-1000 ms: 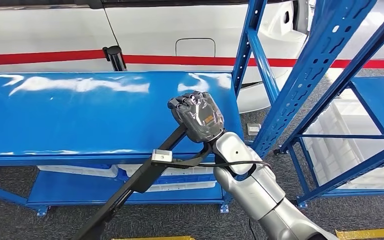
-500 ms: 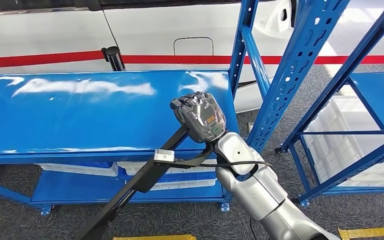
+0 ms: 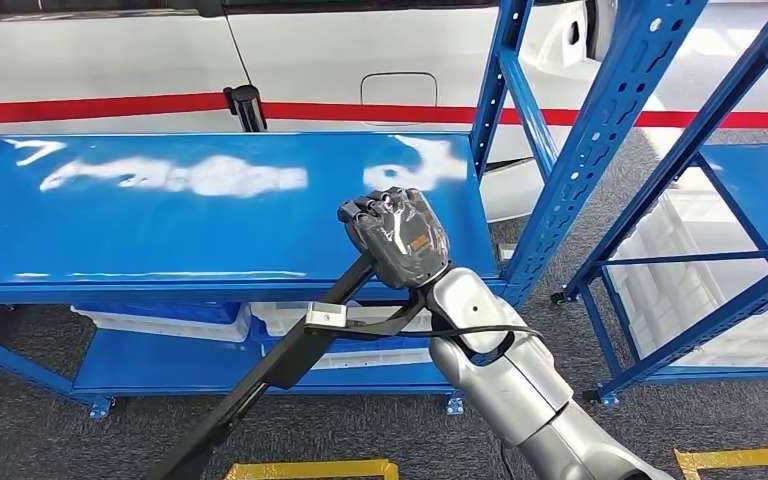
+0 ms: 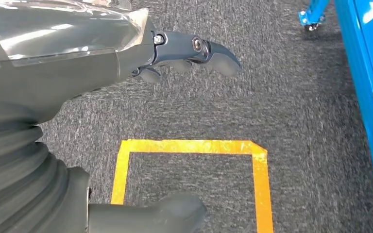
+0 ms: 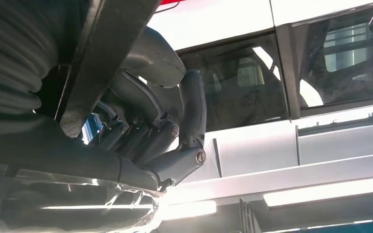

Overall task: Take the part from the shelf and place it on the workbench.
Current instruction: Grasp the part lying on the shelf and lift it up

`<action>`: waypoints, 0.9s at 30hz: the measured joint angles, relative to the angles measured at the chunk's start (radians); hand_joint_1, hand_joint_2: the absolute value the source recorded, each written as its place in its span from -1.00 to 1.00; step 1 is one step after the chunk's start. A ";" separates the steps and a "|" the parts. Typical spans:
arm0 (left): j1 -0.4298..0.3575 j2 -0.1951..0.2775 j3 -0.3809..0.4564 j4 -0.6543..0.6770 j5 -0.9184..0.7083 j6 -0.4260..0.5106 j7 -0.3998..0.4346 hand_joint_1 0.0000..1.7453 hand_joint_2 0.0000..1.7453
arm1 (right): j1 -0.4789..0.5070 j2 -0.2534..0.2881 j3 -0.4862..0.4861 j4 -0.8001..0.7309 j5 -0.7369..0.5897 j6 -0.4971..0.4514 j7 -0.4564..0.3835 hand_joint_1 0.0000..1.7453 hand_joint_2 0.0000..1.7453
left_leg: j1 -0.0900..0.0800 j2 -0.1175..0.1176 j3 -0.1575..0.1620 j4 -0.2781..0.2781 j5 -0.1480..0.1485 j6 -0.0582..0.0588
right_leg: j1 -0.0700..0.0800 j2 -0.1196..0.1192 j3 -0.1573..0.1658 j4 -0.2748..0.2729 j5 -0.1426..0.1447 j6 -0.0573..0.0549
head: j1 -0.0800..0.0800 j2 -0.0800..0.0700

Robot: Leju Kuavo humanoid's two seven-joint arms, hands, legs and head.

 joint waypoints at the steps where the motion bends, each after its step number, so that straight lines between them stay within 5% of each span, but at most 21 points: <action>1: -0.001 0.000 0.000 0.000 0.000 0.000 0.000 -1.00 1.00 | 0.000 -0.001 -0.001 0.000 0.000 0.000 0.000 1.00 1.00 | 0.000 0.003 -0.011 -0.003 0.012 0.009 | -0.001 0.000 -0.021 0.045 -0.036 -0.004 | 0.002 0.000; 4: -0.001 0.000 0.000 0.000 0.000 0.000 0.001 -1.00 1.00 | 0.001 -0.003 -0.001 -0.001 0.000 0.000 0.000 1.00 1.00 | -0.003 0.008 -0.050 -0.002 0.041 0.019 | -0.003 0.000 -0.078 0.242 -0.149 -0.012 | 0.005 0.000; 6: -0.001 0.000 0.000 0.000 0.000 0.000 0.001 -1.00 1.00 | 0.001 -0.006 -0.001 -0.001 0.000 0.000 0.000 1.00 1.00 | -0.005 0.011 -0.076 -0.001 0.060 0.016 | -0.003 0.000 -0.054 0.268 -0.149 0.001 | 0.006 0.000; 8: -0.001 -0.001 0.000 0.000 0.000 0.000 0.001 -1.00 1.00 | 0.001 -0.006 -0.001 -0.001 0.000 0.000 0.000 1.00 1.00 | -0.005 0.011 -0.096 0.000 0.078 0.010 | -0.002 0.000 0.040 0.159 -0.115 0.011 | 0.006 0.000; 10: -0.002 -0.001 0.000 0.000 -0.001 0.000 0.001 -1.00 1.00 | -0.003 -0.004 -0.001 -0.002 0.000 0.000 0.000 1.00 1.00 | -0.008 0.011 -0.110 0.001 0.096 0.000 | 0.003 0.000 0.139 0.015 -0.110 0.005 | 0.005 0.000; 12: -0.002 -0.001 0.000 0.000 -0.002 0.000 0.002 -1.00 1.00 | -0.005 -0.002 -0.001 -0.004 0.000 0.001 0.000 1.00 1.00 | -0.010 0.012 -0.117 -0.001 0.114 -0.012 | 0.010 0.002 0.169 -0.048 -0.116 -0.010 | 0.003 0.000; 14: -0.001 -0.001 0.000 0.000 -0.002 0.000 0.004 -1.00 1.00 | -0.005 -0.001 -0.001 -0.004 0.001 0.002 0.000 1.00 1.00 | -0.006 0.009 -0.125 -0.002 0.118 -0.025 | 0.005 0.002 0.154 -0.051 -0.102 -0.029 | 0.003 0.000; 15: 0.000 -0.001 0.000 0.000 -0.003 0.000 0.004 -1.00 1.00 | -0.005 0.000 -0.001 -0.004 0.002 0.003 0.000 1.00 1.00 | -0.003 0.008 -0.134 0.012 0.095 -0.030 | 0.001 0.000 0.146 -0.052 -0.091 -0.041 | 0.002 0.000; 17: 0.002 -0.001 0.000 0.001 -0.005 0.000 0.005 -1.00 1.00 | -0.005 0.002 0.000 -0.004 0.003 0.005 0.000 1.00 1.00 | 0.001 0.005 -0.164 0.095 -0.001 -0.040 | -0.004 -0.003 0.127 -0.053 -0.065 -0.060 | -0.003 0.000; 19: 0.002 -0.001 0.000 0.001 -0.006 0.001 0.005 -1.00 1.00 | -0.003 0.002 0.000 -0.004 0.004 0.006 0.000 1.00 1.00 | 0.003 0.004 -0.190 0.223 -0.081 -0.050 | -0.003 -0.004 0.100 -0.051 -0.042 -0.065 | -0.005 0.000; 20: 0.002 0.000 0.000 0.001 -0.007 0.001 0.005 -1.00 1.00 | -0.002 0.002 0.000 -0.004 0.004 0.007 0.000 1.00 1.00 | 0.005 0.004 -0.191 0.266 -0.088 -0.055 | -0.002 -0.004 0.085 -0.050 -0.031 -0.063 | -0.005 0.000; 21: 0.002 0.000 0.000 0.001 -0.007 0.002 0.005 -1.00 1.00 | -0.001 0.002 0.000 -0.004 0.004 0.008 0.000 1.00 1.00 | 0.007 0.004 -0.177 0.279 -0.075 -0.058 | -0.002 -0.005 0.070 -0.049 -0.020 -0.061 | -0.005 0.000; 23: 0.000 0.000 0.000 0.000 -0.007 0.003 0.005 -1.00 1.00 | 0.001 0.002 0.000 -0.004 0.004 0.009 0.000 1.00 1.00 | 0.014 0.005 -0.098 0.203 -0.028 -0.062 | -0.004 -0.004 0.044 -0.042 -0.003 -0.052 | -0.006 0.000; 25: -0.003 0.000 0.000 0.000 -0.007 0.004 0.004 -1.00 1.00 | 0.001 0.003 0.000 -0.005 0.004 0.010 0.000 1.00 1.00 | 0.015 0.001 0.002 0.072 -0.026 -0.058 | -0.001 -0.003 0.024 -0.031 0.010 -0.039 | -0.005 0.000; 27: -0.005 0.000 0.000 0.000 -0.007 0.006 0.003 -1.00 1.00 | 0.000 0.005 0.000 -0.007 0.005 0.011 0.000 1.00 1.00 | 0.008 -0.003 0.041 0.006 -0.044 -0.045 | 0.001 -0.005 0.016 -0.027 0.023 -0.024 | -0.004 0.000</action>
